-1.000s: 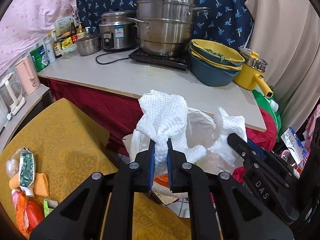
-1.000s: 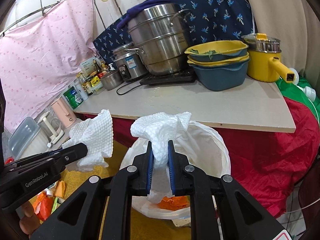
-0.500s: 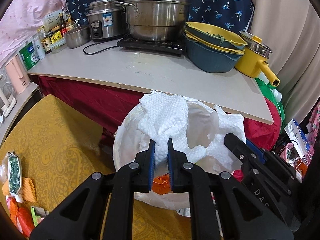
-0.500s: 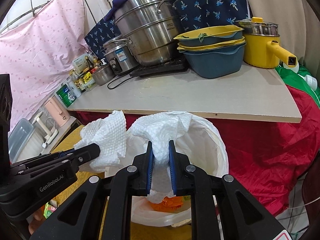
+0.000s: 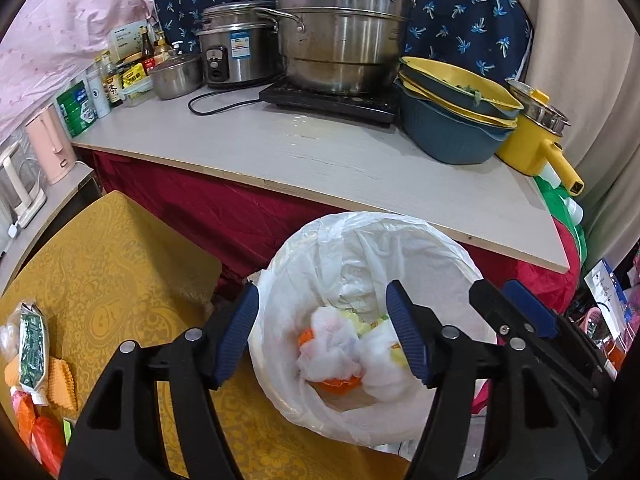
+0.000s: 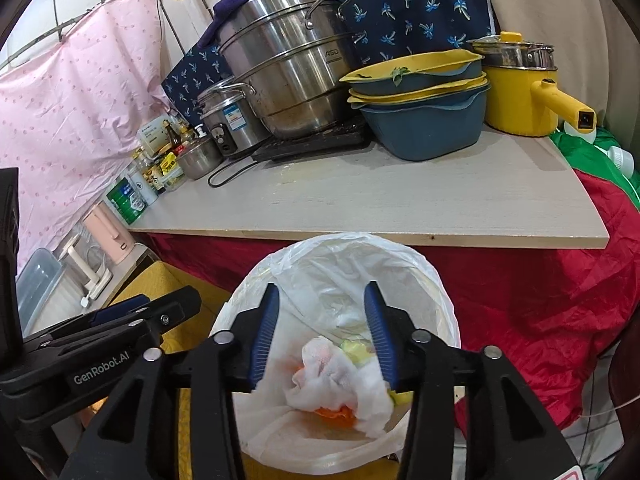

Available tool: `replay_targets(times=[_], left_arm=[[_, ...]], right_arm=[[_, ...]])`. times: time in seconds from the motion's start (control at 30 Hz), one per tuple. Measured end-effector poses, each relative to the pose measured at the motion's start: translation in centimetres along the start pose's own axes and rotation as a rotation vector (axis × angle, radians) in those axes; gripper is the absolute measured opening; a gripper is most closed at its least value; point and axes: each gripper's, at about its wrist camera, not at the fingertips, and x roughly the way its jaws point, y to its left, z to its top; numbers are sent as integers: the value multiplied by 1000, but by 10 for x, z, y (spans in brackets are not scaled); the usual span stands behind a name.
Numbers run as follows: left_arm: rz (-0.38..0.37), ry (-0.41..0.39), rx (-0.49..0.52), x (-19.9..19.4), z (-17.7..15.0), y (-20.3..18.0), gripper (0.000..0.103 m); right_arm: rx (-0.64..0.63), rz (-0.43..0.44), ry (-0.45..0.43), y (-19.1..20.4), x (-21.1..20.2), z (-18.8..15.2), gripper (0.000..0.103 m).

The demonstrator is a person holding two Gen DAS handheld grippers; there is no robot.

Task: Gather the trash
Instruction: 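Move both grippers back from the bin to the trash pile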

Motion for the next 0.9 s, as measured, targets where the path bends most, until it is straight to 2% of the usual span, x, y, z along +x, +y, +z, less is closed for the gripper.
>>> replay_targets(times=[0.17,0.43,0.73,0.9], left_arm=[[0,-6,-3,-5,0,5,63],[10,-38,-36,-28,1,24,63],[40,-113,-89,-77,0,59,71],[84,-154,-122,-108,-5,86,75]], right_arm=[[-11,2,-13,7,-5,3,47],[-43,8,-44,27,-21,7,59],[-105,38,-78,71,-46,12,65],[-156,54,-89,102,-60,13,67]])
